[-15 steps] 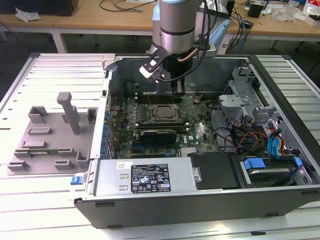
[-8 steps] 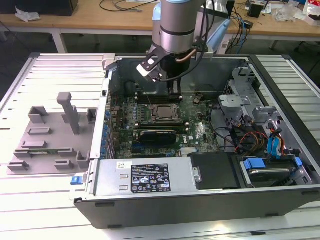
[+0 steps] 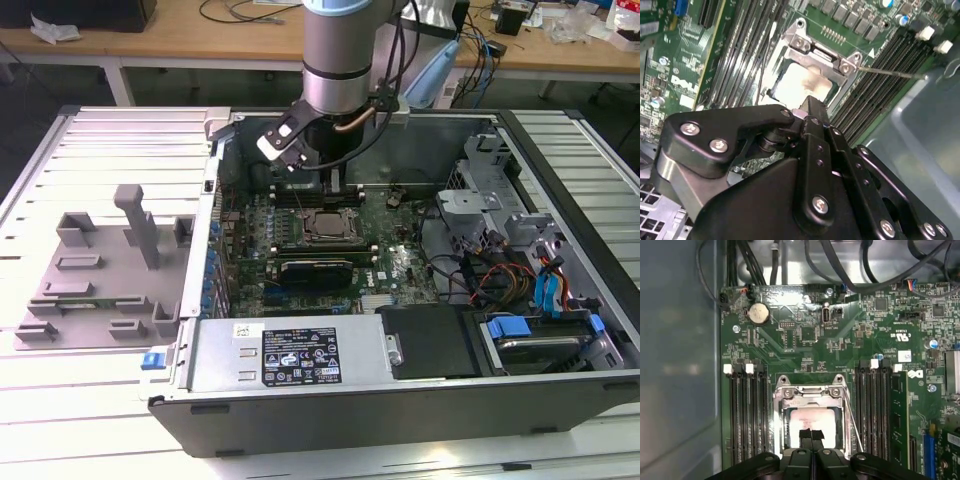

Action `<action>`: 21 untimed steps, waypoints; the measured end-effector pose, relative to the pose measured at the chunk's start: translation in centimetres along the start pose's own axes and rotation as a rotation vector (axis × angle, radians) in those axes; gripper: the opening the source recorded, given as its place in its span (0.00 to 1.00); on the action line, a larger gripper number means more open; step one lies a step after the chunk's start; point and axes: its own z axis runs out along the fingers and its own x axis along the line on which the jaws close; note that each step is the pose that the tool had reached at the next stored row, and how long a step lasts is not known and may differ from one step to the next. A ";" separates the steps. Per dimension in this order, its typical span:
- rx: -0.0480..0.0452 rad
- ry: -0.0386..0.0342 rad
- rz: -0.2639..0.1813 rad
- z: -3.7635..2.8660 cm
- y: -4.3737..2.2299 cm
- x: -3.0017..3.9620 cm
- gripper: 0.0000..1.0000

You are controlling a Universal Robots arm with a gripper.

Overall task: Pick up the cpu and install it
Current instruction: 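Close the cpu cover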

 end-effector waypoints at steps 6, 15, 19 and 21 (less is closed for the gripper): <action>0.0003 0.0017 -0.044 0.01 -0.17 -0.42 0.11; 0.0022 0.0123 -0.318 0.07 -0.18 -0.42 0.11; 0.0028 0.0157 -0.415 0.09 -0.18 -0.42 0.11; 0.0032 0.0179 -0.471 0.10 -0.18 -0.42 0.11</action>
